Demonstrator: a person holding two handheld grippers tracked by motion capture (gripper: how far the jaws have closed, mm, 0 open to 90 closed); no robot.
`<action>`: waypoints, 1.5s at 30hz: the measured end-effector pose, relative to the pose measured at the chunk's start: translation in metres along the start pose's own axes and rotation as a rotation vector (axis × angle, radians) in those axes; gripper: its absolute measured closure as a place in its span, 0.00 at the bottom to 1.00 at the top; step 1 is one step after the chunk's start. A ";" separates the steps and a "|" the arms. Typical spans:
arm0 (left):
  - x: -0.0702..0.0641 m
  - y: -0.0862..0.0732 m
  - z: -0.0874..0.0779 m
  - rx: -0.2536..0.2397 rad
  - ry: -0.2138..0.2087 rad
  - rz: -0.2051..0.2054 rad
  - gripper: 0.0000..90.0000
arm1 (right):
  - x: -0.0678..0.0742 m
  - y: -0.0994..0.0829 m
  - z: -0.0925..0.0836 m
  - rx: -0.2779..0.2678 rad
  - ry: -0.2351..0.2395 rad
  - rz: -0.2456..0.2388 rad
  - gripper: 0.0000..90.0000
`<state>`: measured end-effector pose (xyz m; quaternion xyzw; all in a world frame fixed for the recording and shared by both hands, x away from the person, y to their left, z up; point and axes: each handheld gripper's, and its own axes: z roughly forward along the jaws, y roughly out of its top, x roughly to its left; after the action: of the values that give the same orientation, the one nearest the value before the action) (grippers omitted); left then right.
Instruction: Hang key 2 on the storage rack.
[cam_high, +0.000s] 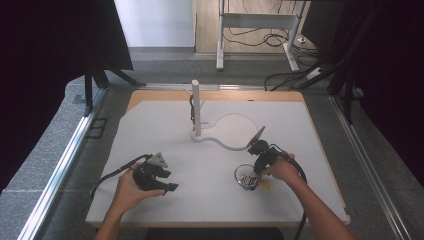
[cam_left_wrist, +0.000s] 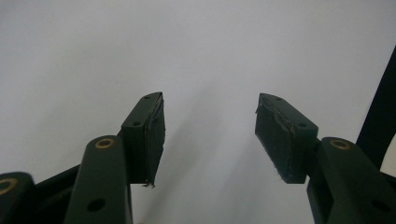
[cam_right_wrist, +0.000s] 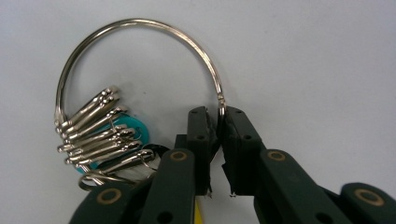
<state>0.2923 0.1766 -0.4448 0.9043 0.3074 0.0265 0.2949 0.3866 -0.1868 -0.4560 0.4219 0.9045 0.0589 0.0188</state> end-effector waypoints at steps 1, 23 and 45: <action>0.000 0.000 0.000 0.000 0.000 -0.001 0.48 | 0.000 0.001 0.000 0.005 0.005 0.006 0.93; 0.005 -0.006 -0.003 -0.002 -0.008 -0.041 0.47 | -0.014 -0.007 -0.055 -0.092 0.148 -0.044 0.97; 0.006 -0.008 -0.005 -0.011 -0.009 -0.051 0.47 | -0.019 0.010 -0.105 -0.105 0.140 -0.066 0.97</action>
<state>0.2921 0.1878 -0.4462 0.8946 0.3288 0.0167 0.3021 0.3971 -0.2045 -0.3511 0.3853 0.9126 0.1348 -0.0204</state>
